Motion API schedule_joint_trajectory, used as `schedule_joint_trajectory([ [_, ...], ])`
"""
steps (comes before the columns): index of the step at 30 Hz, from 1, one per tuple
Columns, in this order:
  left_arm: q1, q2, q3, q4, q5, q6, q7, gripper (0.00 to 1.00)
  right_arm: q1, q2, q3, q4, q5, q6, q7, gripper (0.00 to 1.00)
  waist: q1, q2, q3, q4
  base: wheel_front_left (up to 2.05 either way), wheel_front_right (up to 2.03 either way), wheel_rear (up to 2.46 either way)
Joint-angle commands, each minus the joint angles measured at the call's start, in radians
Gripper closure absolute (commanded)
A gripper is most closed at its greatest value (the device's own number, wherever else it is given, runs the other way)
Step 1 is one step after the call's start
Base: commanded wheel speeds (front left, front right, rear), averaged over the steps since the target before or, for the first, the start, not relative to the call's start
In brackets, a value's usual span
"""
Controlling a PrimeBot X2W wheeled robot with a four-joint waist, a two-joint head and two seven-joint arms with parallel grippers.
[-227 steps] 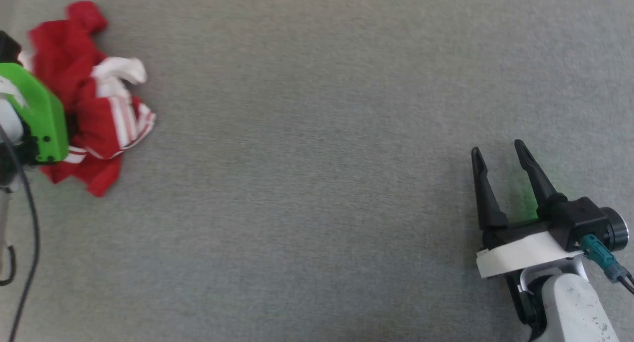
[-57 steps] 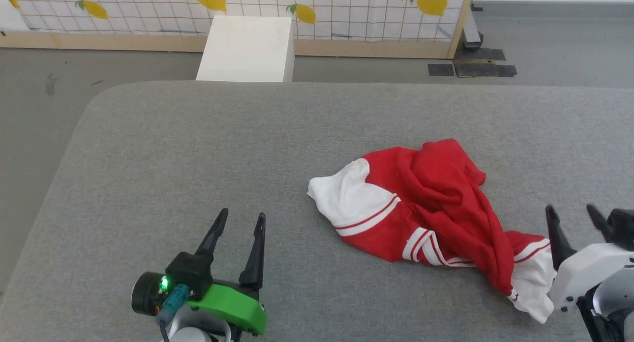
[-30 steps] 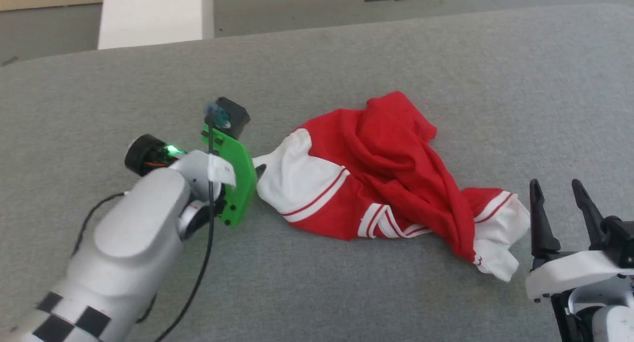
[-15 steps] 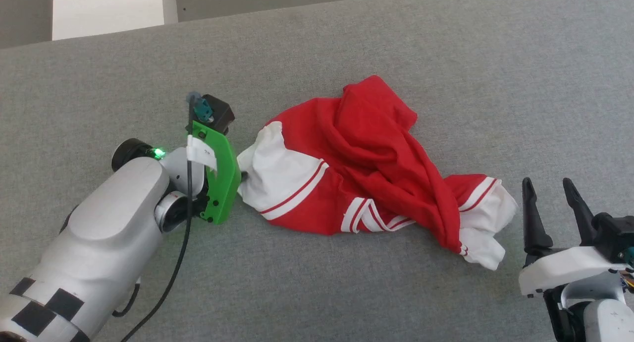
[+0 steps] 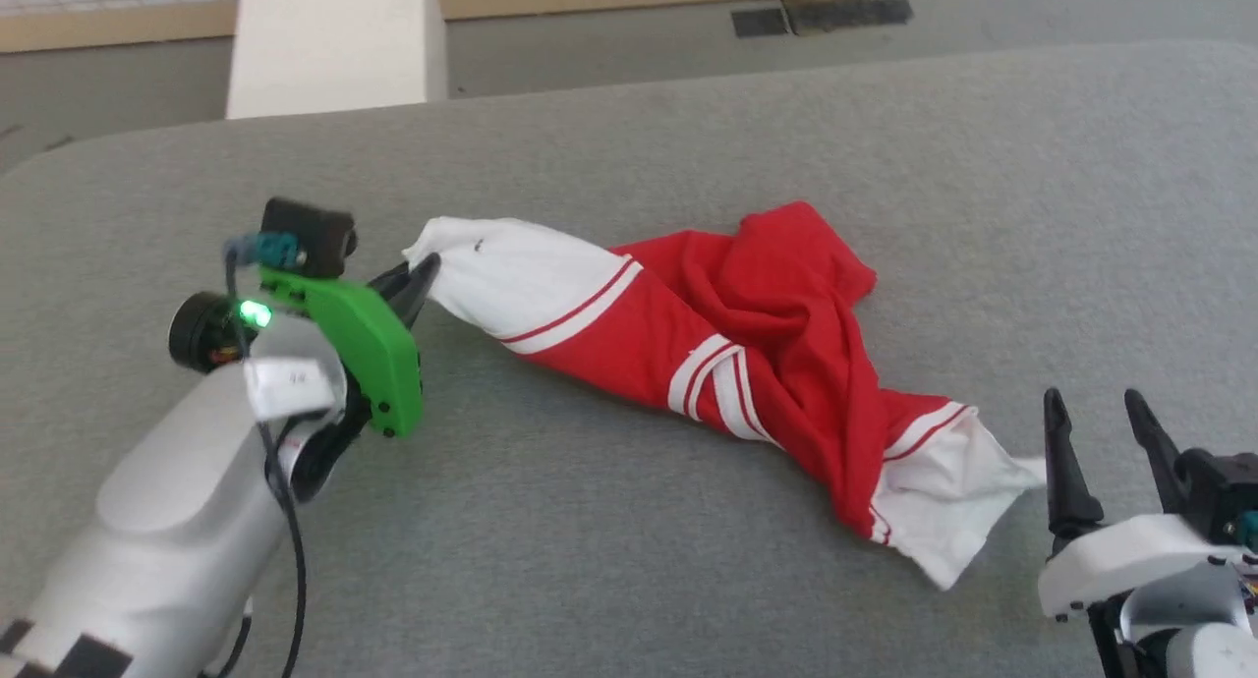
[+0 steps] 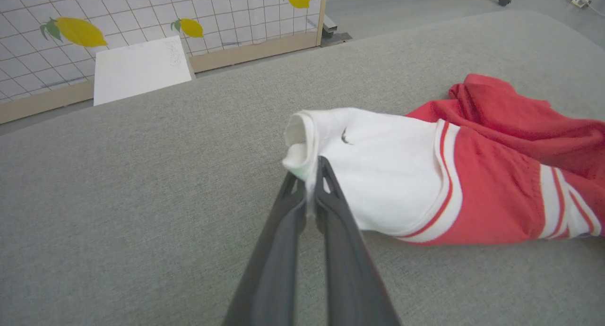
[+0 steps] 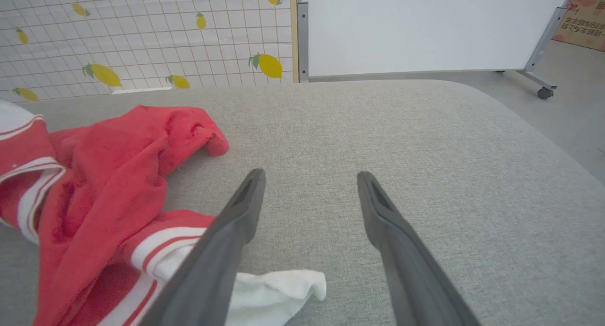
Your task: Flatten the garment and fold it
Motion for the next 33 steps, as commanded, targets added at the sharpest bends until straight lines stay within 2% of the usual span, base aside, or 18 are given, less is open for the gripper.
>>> schedule_joint_trajectory([
  [1,0.039,0.017,0.010,-0.021,0.012,0.015,-0.041,1.00,0.013,0.002,0.004,-0.008,-0.009,-0.002,0.008,0.00,-0.0001,0.0000,-0.060,0.066,0.00,0.00,0.00],
  [7,0.224,0.050,0.030,-0.143,0.022,0.077,-0.213,1.00,0.046,0.002,0.005,-0.023,-0.012,-0.002,0.034,0.00,-0.0001,0.0000,-0.102,0.121,0.00,0.00,0.00],
  [10,0.339,0.054,0.018,-0.169,0.001,0.094,-0.242,1.00,0.056,0.002,0.003,-0.025,-0.012,-0.002,0.047,0.00,-0.0001,0.0000,-0.113,0.144,0.00,0.00,0.00],
  [15,0.456,0.059,-0.028,-0.142,-0.004,0.113,-0.233,1.00,0.067,0.002,0.007,-0.021,-0.008,-0.002,0.061,0.00,-0.0001,0.0000,-0.125,0.167,0.00,0.00,0.00],
  [16,0.469,0.057,-0.040,-0.132,-0.002,0.114,-0.225,0.59,0.069,0.002,0.007,-0.019,-0.007,-0.002,0.063,0.00,-0.0001,0.0000,-0.127,0.172,0.00,0.00,0.00],
  [17,0.475,0.054,-0.047,-0.120,0.003,0.119,-0.223,0.00,0.071,0.002,0.008,-0.018,-0.006,-0.002,0.064,0.00,-0.0001,0.0000,-0.128,0.176,0.00,0.00,0.00],
  [22,0.451,0.030,-0.033,-0.103,0.027,0.131,-0.288,0.00,0.075,0.002,0.006,-0.015,-0.005,-0.002,0.068,0.00,-0.0001,0.0000,-0.131,0.189,0.00,0.00,0.00],
  [26,0.416,0.000,0.039,-0.153,0.092,0.172,-0.345,0.00,0.073,0.002,0.002,-0.025,-0.006,-0.002,0.073,0.00,-0.0001,0.0000,-0.131,0.200,0.00,0.00,0.00],
  [29,0.425,-0.047,0.173,-0.261,0.194,0.200,-0.349,0.00,0.071,0.002,0.001,-0.037,-0.008,-0.002,0.078,0.00,-0.0001,0.0000,-0.128,0.207,0.00,0.00,0.00],
  [33,0.503,-0.118,0.321,-0.401,0.358,0.214,-0.349,0.00,0.050,0.002,0.050,-0.053,0.003,-0.002,0.116,0.00,-0.0001,0.0000,-0.123,0.209,0.00,0.00,0.00],
])
